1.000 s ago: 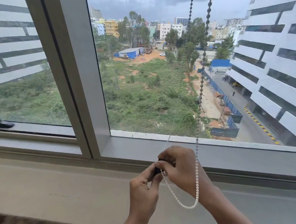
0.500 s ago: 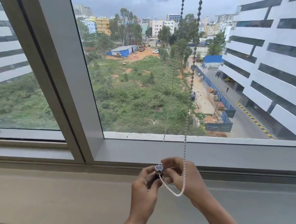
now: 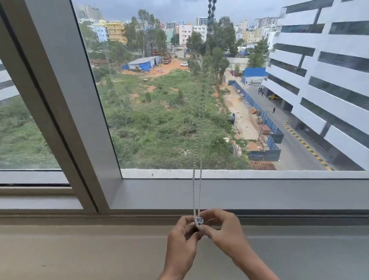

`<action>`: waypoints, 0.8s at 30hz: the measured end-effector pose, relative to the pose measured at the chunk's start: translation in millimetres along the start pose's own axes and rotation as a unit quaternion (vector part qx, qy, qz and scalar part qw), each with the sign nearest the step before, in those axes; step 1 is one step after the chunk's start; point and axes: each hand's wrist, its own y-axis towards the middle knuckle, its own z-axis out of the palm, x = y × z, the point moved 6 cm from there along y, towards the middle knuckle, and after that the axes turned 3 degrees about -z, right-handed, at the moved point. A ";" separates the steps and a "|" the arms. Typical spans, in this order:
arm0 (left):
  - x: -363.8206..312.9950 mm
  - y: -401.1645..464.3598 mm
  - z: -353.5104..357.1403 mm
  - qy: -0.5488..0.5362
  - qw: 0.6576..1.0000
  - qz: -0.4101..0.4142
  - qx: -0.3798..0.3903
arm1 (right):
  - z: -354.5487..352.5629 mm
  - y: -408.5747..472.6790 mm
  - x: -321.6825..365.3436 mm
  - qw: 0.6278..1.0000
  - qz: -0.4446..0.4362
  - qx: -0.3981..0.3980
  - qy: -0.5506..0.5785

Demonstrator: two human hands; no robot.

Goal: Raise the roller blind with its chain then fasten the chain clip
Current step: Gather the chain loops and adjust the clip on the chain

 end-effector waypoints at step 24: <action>-1.7 24.0 -0.2 0.049 0.998 0.034 -0.001 | 0.8 9.7 -16.3 0.999 -0.014 -0.040 -0.017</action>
